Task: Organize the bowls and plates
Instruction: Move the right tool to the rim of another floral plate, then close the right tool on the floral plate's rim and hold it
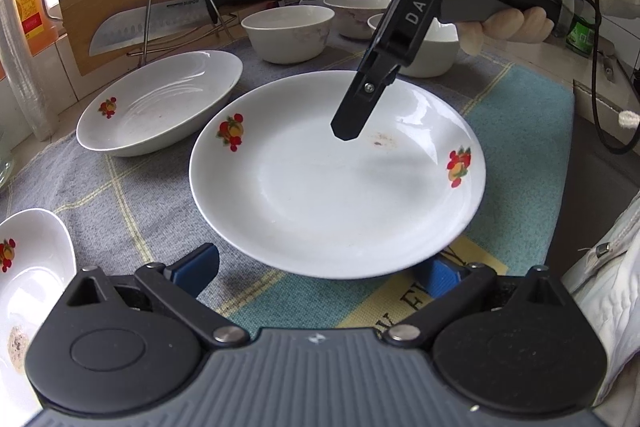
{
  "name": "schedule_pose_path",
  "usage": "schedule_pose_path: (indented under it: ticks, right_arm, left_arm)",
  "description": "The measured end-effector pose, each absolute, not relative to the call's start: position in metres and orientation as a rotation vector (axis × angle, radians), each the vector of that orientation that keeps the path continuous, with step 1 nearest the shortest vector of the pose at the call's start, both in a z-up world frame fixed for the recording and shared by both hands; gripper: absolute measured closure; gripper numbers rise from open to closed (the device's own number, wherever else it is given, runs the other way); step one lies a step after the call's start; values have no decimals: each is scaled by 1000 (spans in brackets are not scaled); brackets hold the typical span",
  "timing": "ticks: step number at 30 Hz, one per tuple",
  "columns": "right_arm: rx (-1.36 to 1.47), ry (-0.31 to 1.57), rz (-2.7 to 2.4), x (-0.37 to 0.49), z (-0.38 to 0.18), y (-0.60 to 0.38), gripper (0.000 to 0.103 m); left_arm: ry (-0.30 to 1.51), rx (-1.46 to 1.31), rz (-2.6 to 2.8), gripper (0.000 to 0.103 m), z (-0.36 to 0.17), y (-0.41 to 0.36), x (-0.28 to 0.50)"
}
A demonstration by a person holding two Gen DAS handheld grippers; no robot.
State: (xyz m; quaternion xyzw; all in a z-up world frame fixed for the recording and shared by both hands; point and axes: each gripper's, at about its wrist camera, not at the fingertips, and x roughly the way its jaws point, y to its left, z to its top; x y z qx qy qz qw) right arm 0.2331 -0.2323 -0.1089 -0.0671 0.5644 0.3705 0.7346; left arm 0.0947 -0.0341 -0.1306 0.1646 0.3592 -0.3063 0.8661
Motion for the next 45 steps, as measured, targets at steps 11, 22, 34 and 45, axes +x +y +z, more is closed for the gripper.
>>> schedule_pose_path:
  ticks: [11, 22, 34, 45]
  right_arm:
    - [-100, 1251, 838, 238, -110, -234, 24]
    - [-102, 1256, 830, 237, -109, -233, 25]
    - [-111, 1268, 832, 236, -109, -232, 24]
    - [-104, 1289, 870, 232, -109, -226, 25]
  left_arm:
    - [728, 381, -662, 1, -130, -39, 93]
    - [733, 389, -668, 3, -128, -43, 94]
    - [743, 389, -683, 3, -126, -41, 98]
    - [753, 394, -670, 3, -122, -33, 105]
